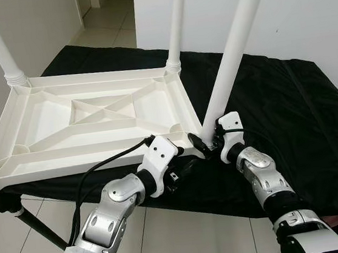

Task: Building children table

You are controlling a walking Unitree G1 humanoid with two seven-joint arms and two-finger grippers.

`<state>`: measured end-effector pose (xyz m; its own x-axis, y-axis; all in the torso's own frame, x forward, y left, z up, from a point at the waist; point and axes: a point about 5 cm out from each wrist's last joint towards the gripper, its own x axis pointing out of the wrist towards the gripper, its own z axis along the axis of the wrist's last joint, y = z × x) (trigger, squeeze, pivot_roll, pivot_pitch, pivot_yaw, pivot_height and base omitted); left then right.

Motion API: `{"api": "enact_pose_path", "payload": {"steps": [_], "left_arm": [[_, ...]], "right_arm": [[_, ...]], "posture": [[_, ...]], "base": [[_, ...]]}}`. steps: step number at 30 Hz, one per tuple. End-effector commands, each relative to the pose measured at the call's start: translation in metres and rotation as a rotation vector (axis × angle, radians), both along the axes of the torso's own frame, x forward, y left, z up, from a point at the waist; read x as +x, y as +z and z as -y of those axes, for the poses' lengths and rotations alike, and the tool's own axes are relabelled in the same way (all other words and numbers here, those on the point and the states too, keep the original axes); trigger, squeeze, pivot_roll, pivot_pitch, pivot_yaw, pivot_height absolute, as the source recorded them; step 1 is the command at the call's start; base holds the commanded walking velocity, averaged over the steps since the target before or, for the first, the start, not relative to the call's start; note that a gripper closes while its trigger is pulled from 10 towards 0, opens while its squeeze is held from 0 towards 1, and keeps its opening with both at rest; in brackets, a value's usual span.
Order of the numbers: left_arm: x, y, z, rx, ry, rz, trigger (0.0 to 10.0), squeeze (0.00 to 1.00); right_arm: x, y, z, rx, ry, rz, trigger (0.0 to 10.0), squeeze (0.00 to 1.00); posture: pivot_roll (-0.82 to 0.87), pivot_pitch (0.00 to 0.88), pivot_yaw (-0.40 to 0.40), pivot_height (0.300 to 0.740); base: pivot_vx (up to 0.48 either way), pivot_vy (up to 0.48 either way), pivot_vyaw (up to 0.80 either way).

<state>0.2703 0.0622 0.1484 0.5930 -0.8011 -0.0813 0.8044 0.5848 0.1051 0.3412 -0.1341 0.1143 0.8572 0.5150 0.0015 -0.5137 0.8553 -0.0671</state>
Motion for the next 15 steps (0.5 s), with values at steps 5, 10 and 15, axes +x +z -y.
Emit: {"api": "enact_pose_path", "payload": {"steps": [5,10,15], "left_arm": [[0.014,0.001,-0.011,-0.042,0.178,0.022,10.0,0.0],[0.021,-0.002,-0.022,-0.096,0.306,0.013,10.0,0.0],[0.022,-0.004,-0.027,-0.117,0.363,0.015,10.0,0.0]], "right_arm": [[-0.009,-0.004,-0.012,0.08,-0.019,0.027,10.0,0.0],[-0.022,-0.012,-0.02,0.152,-0.073,0.042,10.0,0.0],[-0.032,-0.018,-0.02,0.19,-0.148,0.058,10.0,0.0]], "posture": [[0.01,0.0,-0.081,0.74],[0.0,0.0,-0.083,0.74],[0.0,0.0,-0.09,0.74]], "base": [[0.0,0.0,0.0],[0.0,0.0,0.0],[0.0,0.0,0.0]]}}
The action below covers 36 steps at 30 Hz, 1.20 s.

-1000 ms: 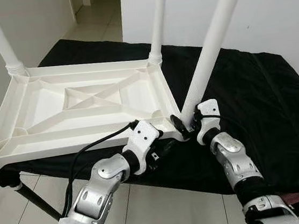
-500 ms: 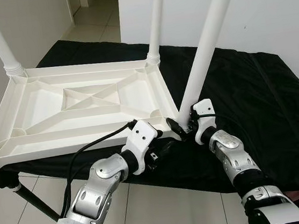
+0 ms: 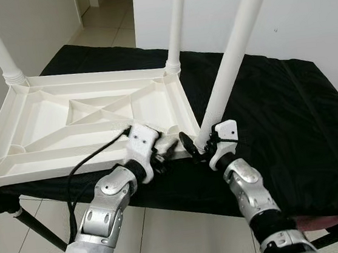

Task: Building children table

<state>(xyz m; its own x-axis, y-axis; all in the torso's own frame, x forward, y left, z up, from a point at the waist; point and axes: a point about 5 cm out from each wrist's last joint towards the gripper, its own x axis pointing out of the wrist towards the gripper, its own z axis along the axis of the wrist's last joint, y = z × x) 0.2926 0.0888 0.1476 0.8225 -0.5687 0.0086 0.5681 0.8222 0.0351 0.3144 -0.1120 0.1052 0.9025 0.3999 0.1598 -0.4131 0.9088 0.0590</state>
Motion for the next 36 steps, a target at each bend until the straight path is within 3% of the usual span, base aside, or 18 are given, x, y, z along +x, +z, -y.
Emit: {"api": "enact_pose_path", "payload": {"steps": [1,18,23,24,33,36], "left_arm": [[-0.001,-0.004,0.0,-0.006,0.036,0.0,10.0,0.0],[-0.001,-0.01,0.007,0.001,0.028,-0.004,10.0,0.0],[-0.003,-0.003,0.011,-0.004,-0.027,0.012,10.0,0.0],[-0.008,-0.002,0.014,0.002,-0.086,0.011,10.0,0.0],[-0.022,-0.002,0.024,0.045,-0.251,-0.004,10.0,0.0],[-0.022,-0.002,0.025,0.051,-0.257,-0.001,10.0,0.0]], "right_arm": [[-0.007,-0.01,0.004,0.016,-0.062,-0.026,10.0,0.0],[-0.004,0.0,0.012,-0.016,-0.151,0.03,10.0,0.0],[0.002,0.003,0.014,-0.063,-0.092,0.041,10.0,0.0],[0.007,0.005,0.016,-0.092,-0.055,0.044,10.0,0.0],[0.018,0.01,0.02,-0.177,0.04,0.043,10.0,0.0],[0.019,0.01,0.02,-0.187,0.052,0.039,10.0,0.0]], "posture": [[0.0,0.0,-0.09,0.74],[-0.03,0.0,-0.082,0.74],[-0.03,0.0,-0.083,0.74],[-0.02,0.0,-0.08,0.74],[-0.01,0.0,-0.089,0.74],[-0.01,0.0,-0.089,0.74]], "base": [[0.0,0.0,0.0],[0.0,0.0,0.0],[0.0,0.0,0.0],[0.0,0.0,0.0],[0.0,0.0,0.0],[0.0,0.0,0.0]]}}
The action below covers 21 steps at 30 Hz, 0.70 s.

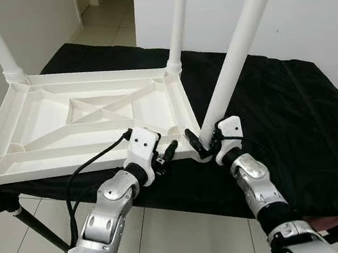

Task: Building children table

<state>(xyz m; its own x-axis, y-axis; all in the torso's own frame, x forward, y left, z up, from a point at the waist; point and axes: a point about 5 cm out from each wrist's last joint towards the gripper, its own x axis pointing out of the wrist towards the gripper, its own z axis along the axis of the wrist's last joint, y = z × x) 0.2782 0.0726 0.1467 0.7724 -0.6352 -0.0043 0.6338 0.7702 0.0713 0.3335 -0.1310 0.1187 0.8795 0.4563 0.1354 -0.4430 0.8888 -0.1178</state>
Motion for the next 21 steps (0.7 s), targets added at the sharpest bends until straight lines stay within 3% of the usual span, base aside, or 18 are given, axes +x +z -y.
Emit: {"api": "enact_pose_path", "payload": {"steps": [1,14,15,16,17,18,19,21], "left_arm": [[-0.008,-0.002,0.008,0.02,-0.175,-0.013,10.0,0.0],[-0.011,0.001,0.01,0.023,-0.197,-0.019,10.0,0.0],[-0.011,0.002,0.01,0.023,-0.205,-0.02,10.0,0.0],[-0.012,0.001,0.011,0.025,-0.214,-0.022,10.0,0.0],[-0.014,0.001,0.012,0.026,-0.23,-0.025,10.0,0.0],[-0.016,0.001,0.013,0.026,-0.247,-0.029,10.0,0.0],[-0.017,0.001,0.013,0.025,-0.261,-0.033,10.0,0.0],[-0.019,0.001,0.013,0.022,-0.274,-0.039,10.0,0.0]], "right_arm": [[0.001,-0.004,0.001,-0.023,0.022,-0.021,10.0,0.0],[0.003,-0.009,-0.005,-0.019,0.152,-0.07,10.0,0.0],[0.003,-0.01,-0.004,-0.015,0.161,-0.076,9.6,0.0],[0.003,-0.011,-0.003,-0.015,0.166,-0.082,5.5,0.0],[0.003,-0.011,-0.002,-0.015,0.169,-0.086,2.2,0.0],[0.003,-0.012,-0.001,-0.012,0.174,-0.092,0.7,0.0],[0.003,-0.013,0.0,-0.009,0.177,-0.097,0.0,0.0],[0.003,-0.014,0.001,-0.013,0.182,-0.106,0.0,0.0]], "posture": [[-0.01,0.0,-0.089,0.74],[0.0,0.0,-0.083,0.74],[0.0,0.0,-0.084,0.74],[0.0,0.0,-0.084,0.74],[0.0,0.0,-0.084,0.74],[0.0,0.0,-0.088,0.74],[0.0,0.0,-0.088,0.74],[-0.01,0.0,-0.092,0.74]], "base": [[0.0,0.0,0.0],[0.0,0.0,0.0],[0.0,0.0,0.0],[0.0,0.0,0.0],[0.0,0.0,0.0],[0.0,0.0,0.0],[0.0,0.0,0.0],[0.0,0.0,0.0]]}}
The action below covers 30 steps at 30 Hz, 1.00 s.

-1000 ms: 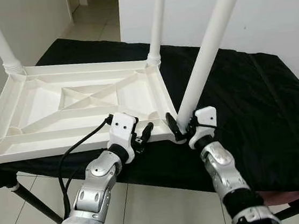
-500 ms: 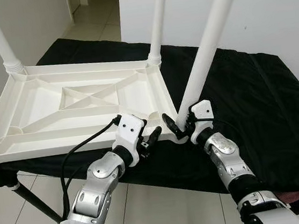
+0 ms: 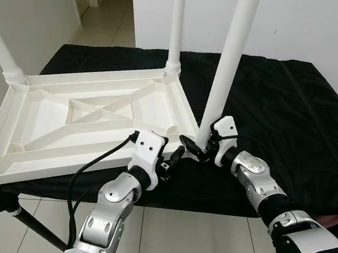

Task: Building children table

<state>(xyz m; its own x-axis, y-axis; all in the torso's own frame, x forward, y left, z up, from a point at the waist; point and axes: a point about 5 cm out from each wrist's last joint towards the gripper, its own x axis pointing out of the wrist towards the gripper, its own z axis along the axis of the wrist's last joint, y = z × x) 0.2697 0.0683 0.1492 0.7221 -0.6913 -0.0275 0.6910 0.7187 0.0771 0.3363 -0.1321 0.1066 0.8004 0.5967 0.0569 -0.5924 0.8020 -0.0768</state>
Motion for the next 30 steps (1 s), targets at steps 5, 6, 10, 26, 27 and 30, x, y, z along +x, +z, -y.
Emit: {"api": "enact_pose_path", "payload": {"steps": [5,6,10,26,27,30], "left_arm": [[-0.017,-0.002,0.009,-0.004,-0.244,-0.047,10.0,0.0],[-0.017,-0.002,0.009,-0.004,-0.244,-0.047,10.0,0.0],[-0.017,-0.003,0.009,-0.003,-0.248,-0.049,10.0,0.0],[-0.017,-0.003,0.011,-0.004,-0.248,-0.051,10.0,0.0],[-0.017,-0.003,0.012,-0.005,-0.251,-0.053,10.0,0.0],[-0.017,-0.002,0.012,-0.007,-0.255,-0.055,10.0,0.0]], "right_arm": [[0.0,-0.006,0.006,-0.005,0.018,-0.039,0.0,0.0],[0.0,-0.006,0.006,-0.005,0.018,-0.039,0.0,0.0],[0.0,-0.006,0.008,0.004,0.008,-0.041,0.0,0.0],[-0.001,-0.007,0.01,0.038,-0.333,-0.048,10.0,0.0],[-0.001,-0.009,0.01,0.046,-0.382,-0.06,10.0,0.0],[-0.002,-0.011,0.012,0.055,-0.483,-0.078,10.0,0.0]], "posture": [[-0.01,0.0,-0.094,0.74],[-0.01,0.0,-0.094,0.74],[-0.01,0.0,-0.094,0.74],[-0.02,0.0,-0.093,0.74],[-0.02,0.0,-0.091,0.74],[-0.02,0.0,-0.091,0.74]], "base": [[0.0,0.0,0.0],[0.0,0.0,0.0],[0.0,0.0,0.0],[0.0,0.0,0.0],[0.0,0.0,0.0],[0.0,0.0,0.0]]}}
